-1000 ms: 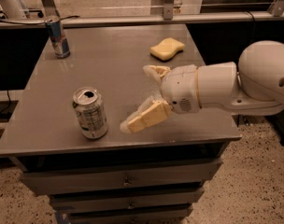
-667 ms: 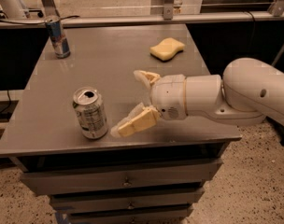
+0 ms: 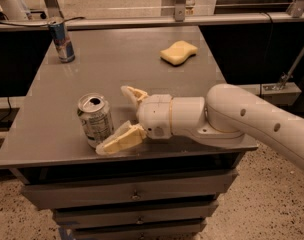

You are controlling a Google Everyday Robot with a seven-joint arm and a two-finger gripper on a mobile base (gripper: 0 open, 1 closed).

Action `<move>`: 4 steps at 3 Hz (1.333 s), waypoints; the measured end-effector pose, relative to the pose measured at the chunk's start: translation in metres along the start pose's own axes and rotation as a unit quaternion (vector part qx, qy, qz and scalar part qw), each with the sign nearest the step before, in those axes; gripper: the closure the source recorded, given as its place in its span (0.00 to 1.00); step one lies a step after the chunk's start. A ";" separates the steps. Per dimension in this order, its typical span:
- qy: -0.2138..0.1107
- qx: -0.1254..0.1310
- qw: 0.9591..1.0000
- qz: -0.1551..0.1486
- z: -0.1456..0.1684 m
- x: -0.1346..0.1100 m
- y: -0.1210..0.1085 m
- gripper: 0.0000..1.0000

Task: Move 7up can near sponge

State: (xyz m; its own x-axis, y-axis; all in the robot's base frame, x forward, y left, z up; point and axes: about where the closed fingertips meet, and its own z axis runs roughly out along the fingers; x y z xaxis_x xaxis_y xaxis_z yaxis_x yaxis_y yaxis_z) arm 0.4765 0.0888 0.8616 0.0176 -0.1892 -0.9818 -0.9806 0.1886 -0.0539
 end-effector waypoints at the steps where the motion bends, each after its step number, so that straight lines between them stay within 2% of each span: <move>1: -0.017 -0.010 1.000 0.005 0.023 0.002 0.003 0.16; 2: -0.024 -0.010 1.000 0.013 0.033 0.002 0.003 0.41; 3: -0.024 0.001 1.000 0.015 0.028 0.000 0.001 0.64; 4: -0.011 0.033 0.999 0.002 -0.001 -0.013 -0.006 0.87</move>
Offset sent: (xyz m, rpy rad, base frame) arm 0.0082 0.0381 -0.0122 0.0739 0.0381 0.0022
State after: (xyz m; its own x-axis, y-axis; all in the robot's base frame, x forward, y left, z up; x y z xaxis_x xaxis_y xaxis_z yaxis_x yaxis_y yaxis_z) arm 0.4822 0.0894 0.8752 0.0189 -0.1665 -0.9859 -0.9657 0.2522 -0.0612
